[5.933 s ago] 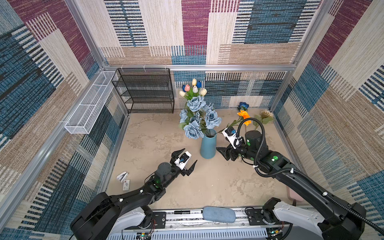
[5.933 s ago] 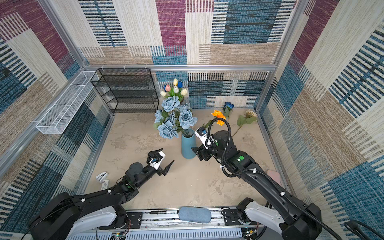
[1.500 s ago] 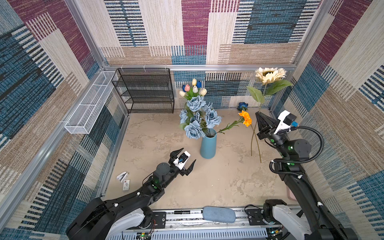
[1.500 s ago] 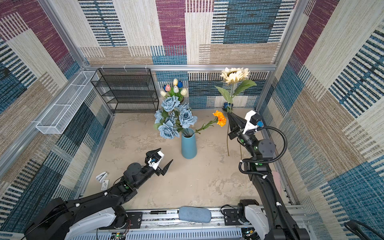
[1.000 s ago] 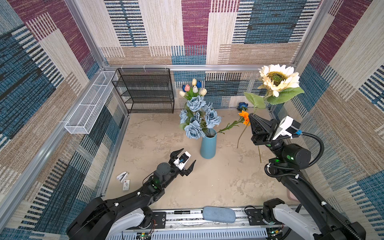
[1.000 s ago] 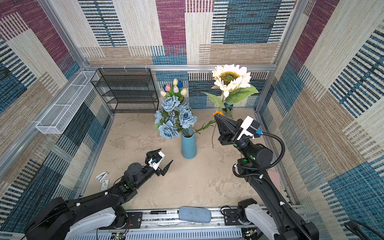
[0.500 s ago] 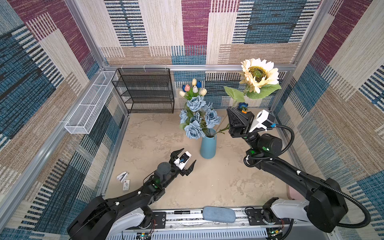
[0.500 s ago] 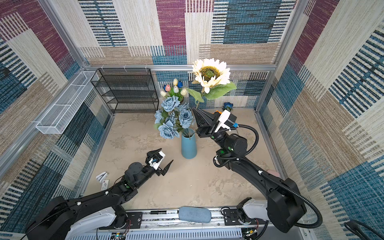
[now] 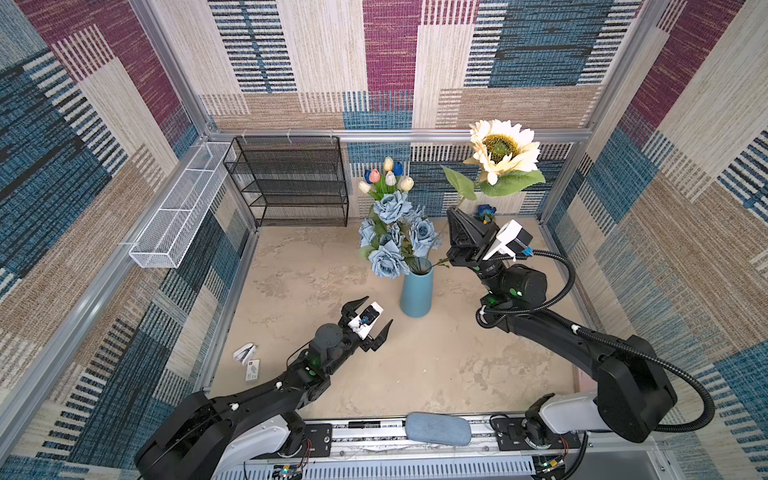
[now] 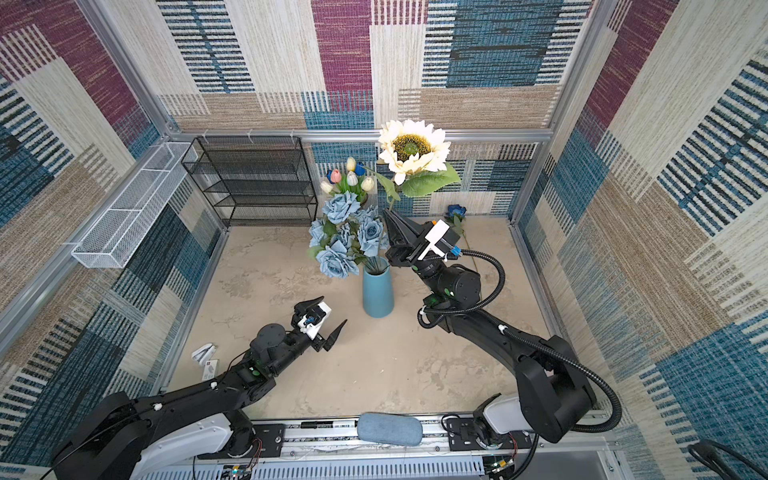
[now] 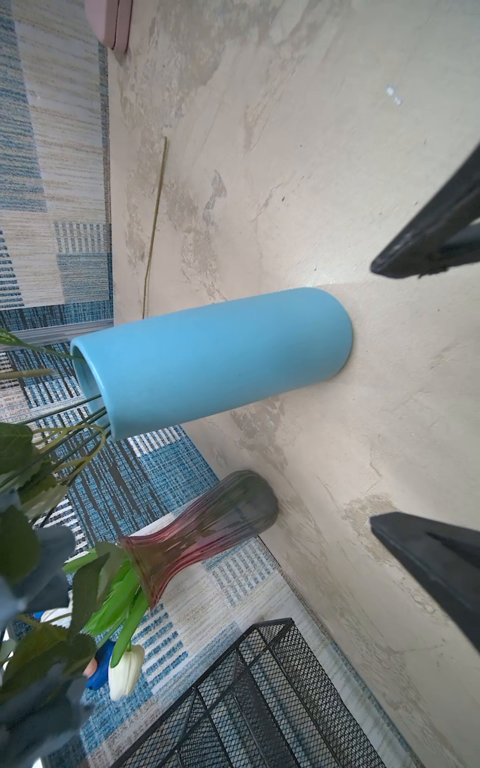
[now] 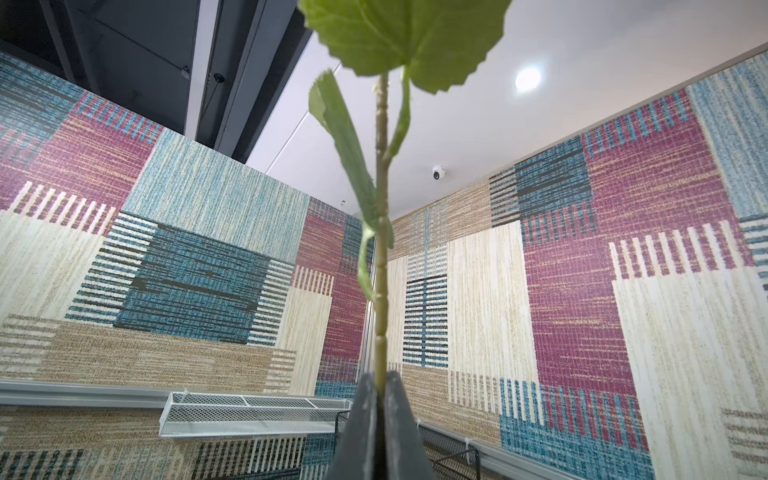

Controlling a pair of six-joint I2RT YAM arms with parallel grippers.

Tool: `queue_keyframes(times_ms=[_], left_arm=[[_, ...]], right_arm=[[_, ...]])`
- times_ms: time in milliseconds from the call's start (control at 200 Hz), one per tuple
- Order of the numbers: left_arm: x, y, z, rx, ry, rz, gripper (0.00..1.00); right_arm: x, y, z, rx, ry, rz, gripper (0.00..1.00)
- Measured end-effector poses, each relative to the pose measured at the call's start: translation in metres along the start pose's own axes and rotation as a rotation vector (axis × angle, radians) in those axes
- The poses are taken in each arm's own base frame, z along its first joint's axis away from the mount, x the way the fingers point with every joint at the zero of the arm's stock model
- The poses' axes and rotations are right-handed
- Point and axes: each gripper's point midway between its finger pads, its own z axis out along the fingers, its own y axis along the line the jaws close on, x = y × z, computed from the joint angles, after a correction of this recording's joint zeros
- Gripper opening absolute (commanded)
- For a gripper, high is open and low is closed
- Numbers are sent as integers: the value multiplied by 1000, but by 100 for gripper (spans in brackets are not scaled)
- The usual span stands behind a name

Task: Arrange the flowers into the vase
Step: 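Carry the cream sunflower toward the light blue vase with the right gripper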

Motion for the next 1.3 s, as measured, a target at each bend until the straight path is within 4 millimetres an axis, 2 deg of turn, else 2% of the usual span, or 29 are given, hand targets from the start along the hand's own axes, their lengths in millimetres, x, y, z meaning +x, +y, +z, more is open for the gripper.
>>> queue_keyframes(times_ms=[496, 766, 816, 876, 1032, 1192, 1302], left_arm=[[1, 0, 1, 2, 5, 0, 91], [1, 0, 1, 2, 7, 1, 91], [1, 0, 1, 2, 7, 1, 91], [1, 0, 1, 2, 7, 1, 91], [1, 0, 2, 3, 8, 1, 91], [3, -1, 2, 5, 14, 1, 91], [3, -1, 3, 5, 16, 2, 91]], right_arm=[[49, -5, -22, 45, 163, -7, 0], [78, -11, -35, 81, 260, 5, 4], [81, -12, -36, 85, 272, 4, 8], [85, -12, -37, 87, 291, 3, 20], [88, -14, -38, 97, 319, -5, 43], [80, -17, -37, 117, 312, -22, 46], [84, -18, -38, 122, 334, -25, 46]])
